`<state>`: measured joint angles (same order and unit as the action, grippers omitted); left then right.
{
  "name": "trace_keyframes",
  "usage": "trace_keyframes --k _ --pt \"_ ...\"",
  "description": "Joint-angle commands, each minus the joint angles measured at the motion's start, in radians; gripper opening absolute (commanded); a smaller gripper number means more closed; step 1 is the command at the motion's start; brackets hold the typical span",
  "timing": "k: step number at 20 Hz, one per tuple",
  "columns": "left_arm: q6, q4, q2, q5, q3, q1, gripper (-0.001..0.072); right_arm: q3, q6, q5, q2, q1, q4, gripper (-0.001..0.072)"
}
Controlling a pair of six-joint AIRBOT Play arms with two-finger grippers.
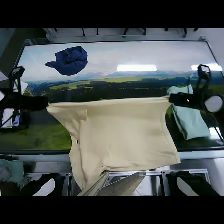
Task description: Fold the shirts.
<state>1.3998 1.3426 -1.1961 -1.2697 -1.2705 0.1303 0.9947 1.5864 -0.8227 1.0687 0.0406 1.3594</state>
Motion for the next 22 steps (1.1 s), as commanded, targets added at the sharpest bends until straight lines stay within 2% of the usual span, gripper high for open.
trace_keyframes --k 1,3,4,7,11,13,16,20,22 --pt "-0.031 0.012 -0.285 0.009 -0.28 -0.034 0.0017 0.132 -0.082 0.147 0.245 -0.001 -0.14 0.002" --pt "-0.031 0.076 -0.373 0.038 -0.432 -0.083 0.0017 0.229 -0.179 0.169 0.323 -0.001 -0.198 0.002" --pt "-0.031 0.1 -0.409 0.051 -0.496 -0.103 0.0017 0.267 -0.195 0.194 0.352 -0.001 -0.219 0.002" --pt "-0.031 0.126 -0.523 0.057 -0.657 -0.144 0.0017 0.322 -0.195 0.288 0.423 -0.001 -0.255 0.002" --pt "-0.032 0.131 -0.625 0.044 -0.788 -0.152 0.0017 0.322 -0.195 0.294 0.457 -0.001 -0.265 0.002" --pt "-0.046 0.13 -0.626 0.038 -0.781 -0.153 0.0017 0.322 -0.196 0.295 0.456 -0.001 -0.265 0.002" --pt "-0.044 0.123 -0.578 -0.069 -0.669 -0.153 0.0017 0.322 -0.195 0.274 0.454 0.002 -0.264 0.002" --pt "-0.01 0.133 -0.479 -0.119 -0.48 -0.149 0.0018 0.323 -0.185 0.11 0.455 0.031 -0.262 0.002" --pt "-0.011 0.129 -0.438 -0.124 -0.39 -0.15 0.0017 0.323 -0.124 0.01 0.455 0.066 -0.261 0.002"
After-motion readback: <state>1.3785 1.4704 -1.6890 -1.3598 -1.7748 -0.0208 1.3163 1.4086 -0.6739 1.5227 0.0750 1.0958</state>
